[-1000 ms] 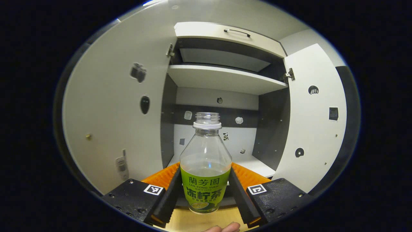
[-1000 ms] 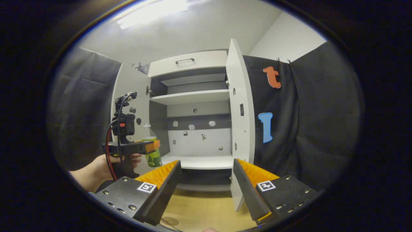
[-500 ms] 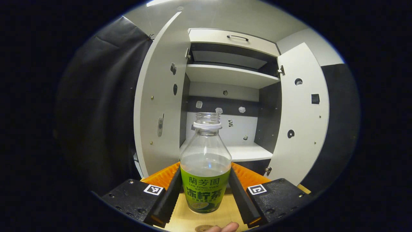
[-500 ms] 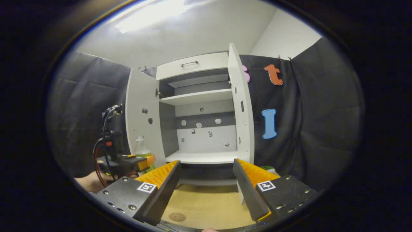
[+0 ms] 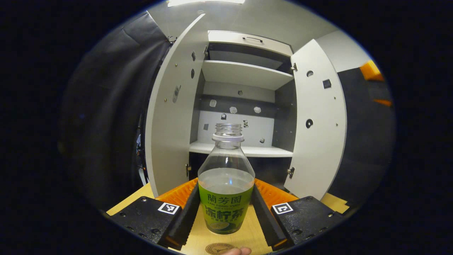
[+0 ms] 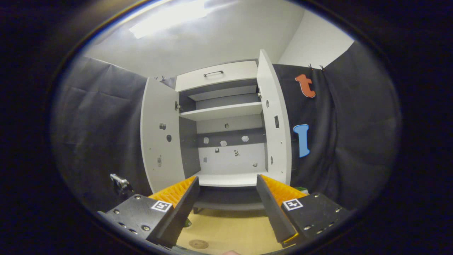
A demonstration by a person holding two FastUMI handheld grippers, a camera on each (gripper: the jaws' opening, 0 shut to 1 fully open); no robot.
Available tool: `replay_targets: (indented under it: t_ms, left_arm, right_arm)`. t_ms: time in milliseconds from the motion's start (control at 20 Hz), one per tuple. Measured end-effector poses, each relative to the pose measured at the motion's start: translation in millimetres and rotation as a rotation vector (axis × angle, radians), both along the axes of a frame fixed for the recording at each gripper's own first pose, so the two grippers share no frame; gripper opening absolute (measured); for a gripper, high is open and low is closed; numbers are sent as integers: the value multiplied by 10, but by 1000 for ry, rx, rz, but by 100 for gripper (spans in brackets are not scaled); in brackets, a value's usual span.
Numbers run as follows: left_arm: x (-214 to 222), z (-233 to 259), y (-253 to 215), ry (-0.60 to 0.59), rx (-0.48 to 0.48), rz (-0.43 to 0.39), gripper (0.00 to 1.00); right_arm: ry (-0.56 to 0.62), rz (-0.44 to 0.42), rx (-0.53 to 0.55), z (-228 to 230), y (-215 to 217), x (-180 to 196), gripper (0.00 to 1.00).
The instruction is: Grasp the bottle in the cabinet with the left hand and place it on the coaster, then close the right door with the right hand and the left door with the left hand.
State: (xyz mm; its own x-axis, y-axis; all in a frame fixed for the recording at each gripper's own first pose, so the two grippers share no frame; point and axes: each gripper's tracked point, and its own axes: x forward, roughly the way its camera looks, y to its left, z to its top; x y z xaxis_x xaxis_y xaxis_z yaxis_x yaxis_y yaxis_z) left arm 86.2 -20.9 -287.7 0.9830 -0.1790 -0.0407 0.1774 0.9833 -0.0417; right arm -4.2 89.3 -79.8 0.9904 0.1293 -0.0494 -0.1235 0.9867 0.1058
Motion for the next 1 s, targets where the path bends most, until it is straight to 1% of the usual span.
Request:
replay_targets:
  t_ms: [100, 150, 300, 400, 550, 750, 850, 900, 950, 1000]
  left_arm:
    - [-61, -375, -19, 38, 46, -21, 81]
    - [-92, -531, -34, 54, 54, -32, 81]
    - [-238, -967, -144, 112, 21, -93, 81]
    - [-304, -1152, -160, 136, 31, -122, 81]
    - [-336, -1269, -150, 123, 82, -157, 81]
    - [-256, -1285, -196, 99, 119, -206, 81]
    - [-216, -1297, -164, 93, 157, -199, 82]
    - [-212, -1329, -143, 94, 177, -199, 82]
    - [-180, -1347, -199, 105, 189, -203, 84]
    - [-242, -1351, -175, 109, 205, -210, 85]
  right_arm:
    - [10, -16, -9, -24, -29, 76, 98]
    - [12, -20, -12, -32, -37, 103, 98]
    - [54, -22, -17, -102, -78, 124, 98]
    - [77, -25, -16, -123, -148, 120, 98]
    - [94, -44, -14, -169, -234, 121, 98]
    - [136, -80, -29, -304, -286, 179, 96]
    - [158, -86, -36, -374, -268, 215, 98]
    - [164, -86, -42, -390, -252, 242, 96]
    - [166, -86, -46, -408, -241, 261, 96]
    - [168, -86, -50, -416, -229, 284, 96]
